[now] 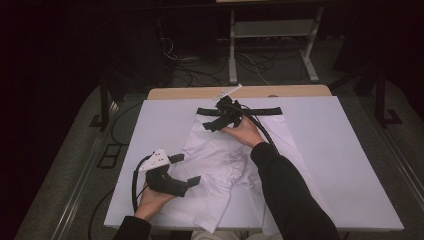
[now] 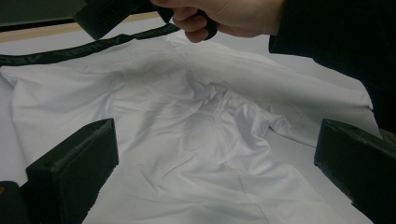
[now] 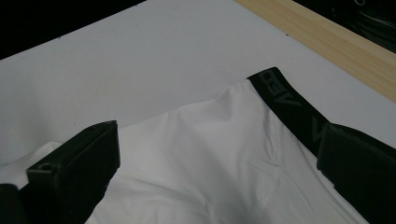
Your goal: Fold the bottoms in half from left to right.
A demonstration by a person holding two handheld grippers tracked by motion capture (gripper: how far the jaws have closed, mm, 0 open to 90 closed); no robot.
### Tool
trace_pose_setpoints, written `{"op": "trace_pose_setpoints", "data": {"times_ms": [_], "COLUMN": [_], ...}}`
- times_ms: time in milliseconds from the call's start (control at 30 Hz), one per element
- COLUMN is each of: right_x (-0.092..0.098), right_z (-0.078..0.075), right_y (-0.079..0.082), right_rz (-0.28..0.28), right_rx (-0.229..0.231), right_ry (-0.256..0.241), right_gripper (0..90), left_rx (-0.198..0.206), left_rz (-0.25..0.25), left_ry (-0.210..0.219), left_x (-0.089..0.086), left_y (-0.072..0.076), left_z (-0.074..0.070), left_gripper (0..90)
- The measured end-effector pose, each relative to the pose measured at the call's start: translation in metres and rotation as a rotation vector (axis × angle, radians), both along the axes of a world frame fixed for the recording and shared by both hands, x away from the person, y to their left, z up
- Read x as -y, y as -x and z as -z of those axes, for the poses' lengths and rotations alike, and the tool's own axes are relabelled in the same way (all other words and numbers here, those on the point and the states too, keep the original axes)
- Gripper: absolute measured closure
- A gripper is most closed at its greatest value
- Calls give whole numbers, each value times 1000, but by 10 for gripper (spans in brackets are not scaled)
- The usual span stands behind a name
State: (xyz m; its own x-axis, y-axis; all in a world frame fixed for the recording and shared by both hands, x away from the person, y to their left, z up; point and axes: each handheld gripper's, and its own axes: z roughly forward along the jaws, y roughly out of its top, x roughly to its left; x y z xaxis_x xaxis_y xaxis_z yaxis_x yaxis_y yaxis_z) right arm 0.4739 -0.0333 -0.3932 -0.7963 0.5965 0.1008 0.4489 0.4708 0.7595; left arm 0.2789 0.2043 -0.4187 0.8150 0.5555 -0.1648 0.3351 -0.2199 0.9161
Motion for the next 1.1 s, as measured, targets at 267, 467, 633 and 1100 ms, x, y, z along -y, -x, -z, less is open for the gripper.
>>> {"op": "trace_pose_setpoints", "data": {"times_ms": [267, 467, 633, 1100], "right_x": [-16, -31, -38, -56], "right_z": [9, 16, 18, 24], "right_y": [-11, -20, -24, -50], "right_rz": [5, 3, 4, 44], "right_rx": [-15, -38, -38, -60], "right_ry": [-3, -1, -5, -37], "right_gripper": [0, 0, 0, 0], "left_rx": [-2, -2, -4, -4], "left_rz": [-1, -5, -9, -8], "left_ry": [4, 8, 10, 23], "left_x": [0, -1, -2, -3], "left_y": [0, 0, -1, -2], "left_z": [0, 0, 0, 0], "left_gripper": [0, 0, 0, 0]}}
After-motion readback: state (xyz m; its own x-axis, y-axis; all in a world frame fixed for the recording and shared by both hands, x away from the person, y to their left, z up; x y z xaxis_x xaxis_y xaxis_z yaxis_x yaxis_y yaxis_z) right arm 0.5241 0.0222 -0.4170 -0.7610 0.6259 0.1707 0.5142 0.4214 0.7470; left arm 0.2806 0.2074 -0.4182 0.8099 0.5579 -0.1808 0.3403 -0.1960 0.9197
